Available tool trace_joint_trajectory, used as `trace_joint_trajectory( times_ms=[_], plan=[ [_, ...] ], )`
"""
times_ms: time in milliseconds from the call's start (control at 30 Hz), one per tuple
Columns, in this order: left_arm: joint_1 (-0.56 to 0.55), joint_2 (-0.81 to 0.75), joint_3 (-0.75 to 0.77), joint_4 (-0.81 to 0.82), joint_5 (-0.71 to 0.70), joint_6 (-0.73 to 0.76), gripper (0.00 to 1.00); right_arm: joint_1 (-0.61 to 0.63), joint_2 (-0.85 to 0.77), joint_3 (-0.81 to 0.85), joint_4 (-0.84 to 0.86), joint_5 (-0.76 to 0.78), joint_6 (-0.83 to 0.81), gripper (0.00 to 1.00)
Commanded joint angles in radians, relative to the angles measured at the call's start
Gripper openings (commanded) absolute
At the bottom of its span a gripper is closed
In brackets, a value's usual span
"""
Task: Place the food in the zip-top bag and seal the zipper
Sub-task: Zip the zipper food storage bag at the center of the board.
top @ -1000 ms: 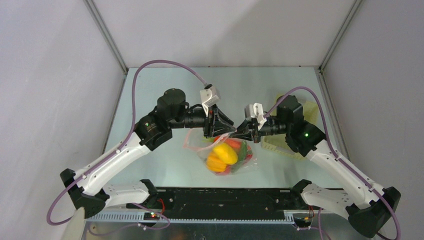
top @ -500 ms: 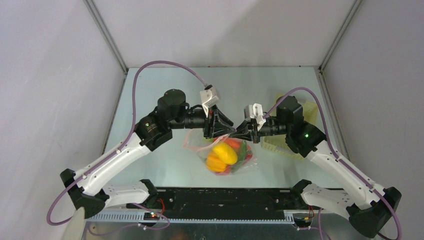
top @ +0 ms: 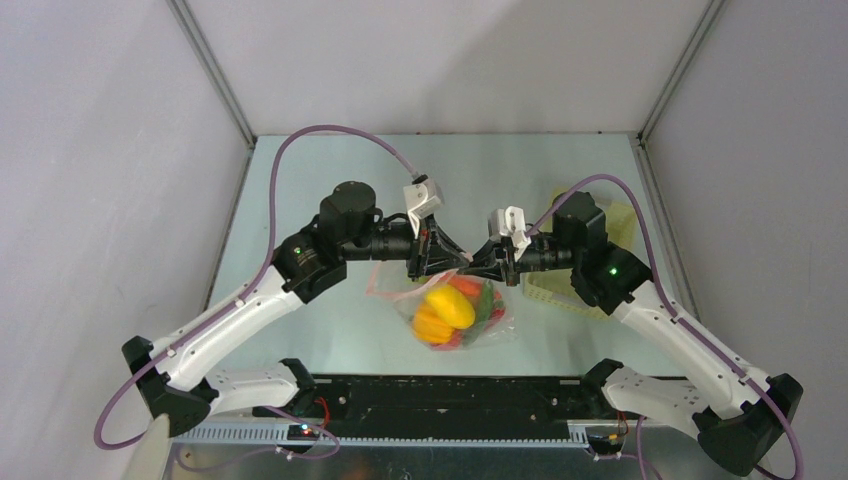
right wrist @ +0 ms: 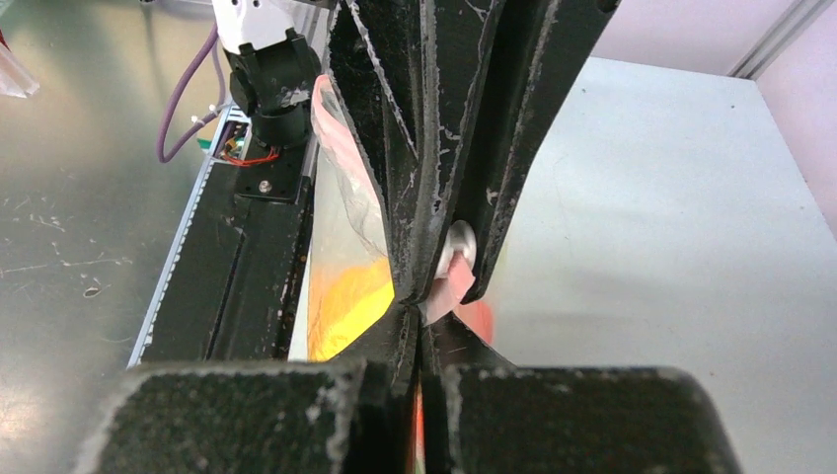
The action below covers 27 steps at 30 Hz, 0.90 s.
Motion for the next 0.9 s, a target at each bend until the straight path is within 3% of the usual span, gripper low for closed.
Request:
trace_joint_trajectory(
  times_ms=[0, 367, 700, 867],
  plan=[
    [-0.001, -0.006, 0.005, 0.032, 0.004, -0.005, 0.03, 0.007, -0.020, 0.046, 0.016, -0.015, -0.005, 0.00],
    [-0.002, -0.075, -0.088, -0.074, -0.073, 0.040, 0.00, -0.023, -0.040, 0.046, 0.077, 0.128, 0.092, 0.00],
    [-0.001, -0.201, -0.204, -0.120, -0.290, 0.010, 0.00, -0.074, -0.063, 0.047, 0.042, 0.080, 0.067, 0.00],
    [-0.001, -0.204, -0.186, -0.095, -0.236, 0.025, 0.00, -0.079, -0.062, 0.047, 0.025, 0.021, 0.046, 0.00]
  ],
)
